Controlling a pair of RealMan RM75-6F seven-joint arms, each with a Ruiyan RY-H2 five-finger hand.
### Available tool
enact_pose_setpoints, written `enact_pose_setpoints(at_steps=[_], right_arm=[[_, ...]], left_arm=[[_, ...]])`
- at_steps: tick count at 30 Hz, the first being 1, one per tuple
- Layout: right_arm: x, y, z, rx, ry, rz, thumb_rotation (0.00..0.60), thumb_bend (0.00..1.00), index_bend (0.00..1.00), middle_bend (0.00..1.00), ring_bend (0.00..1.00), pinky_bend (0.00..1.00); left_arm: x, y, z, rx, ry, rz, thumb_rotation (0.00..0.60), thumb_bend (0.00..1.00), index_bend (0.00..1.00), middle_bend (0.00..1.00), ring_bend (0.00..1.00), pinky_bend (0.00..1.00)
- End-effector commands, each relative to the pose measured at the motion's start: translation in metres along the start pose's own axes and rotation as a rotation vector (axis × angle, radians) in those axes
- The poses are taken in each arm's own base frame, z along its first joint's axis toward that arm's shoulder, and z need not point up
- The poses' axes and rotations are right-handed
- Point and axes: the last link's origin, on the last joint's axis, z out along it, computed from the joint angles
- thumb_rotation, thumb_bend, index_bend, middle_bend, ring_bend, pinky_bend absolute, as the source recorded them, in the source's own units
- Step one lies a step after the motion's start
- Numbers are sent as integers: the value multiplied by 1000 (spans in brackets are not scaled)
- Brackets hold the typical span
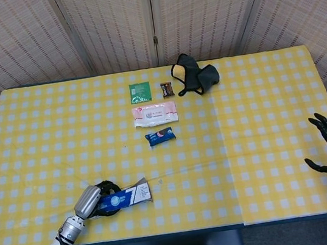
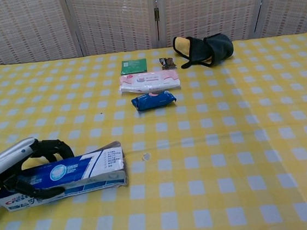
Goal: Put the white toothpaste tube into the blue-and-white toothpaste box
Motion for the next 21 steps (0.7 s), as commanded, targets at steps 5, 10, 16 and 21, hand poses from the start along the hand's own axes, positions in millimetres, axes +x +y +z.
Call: enact_pose_setpoints(at_steps=[5,10,16,21], right_arm=[[1,-3,-5,11,12,-13,600,293,0,0,0,0],[2,-5,-7,8,22,-27,600,293,0,0,0,0],[1,-14,-9,14,35,-73,600,292,0,0,0,0],[2,-17,-13,15,78,-117,600,292,0,0,0,0]], left_arm=[[9,8,5,-37,25,-41,600,168,205,246,44,3],[16,15,2,-71,22,-16,600,140,171,171,0,0],[39,17,-5,-33,106,51,600,120,165,142,0,0],[69,18,-29,29,209,165,600,108,159,134,0,0]])
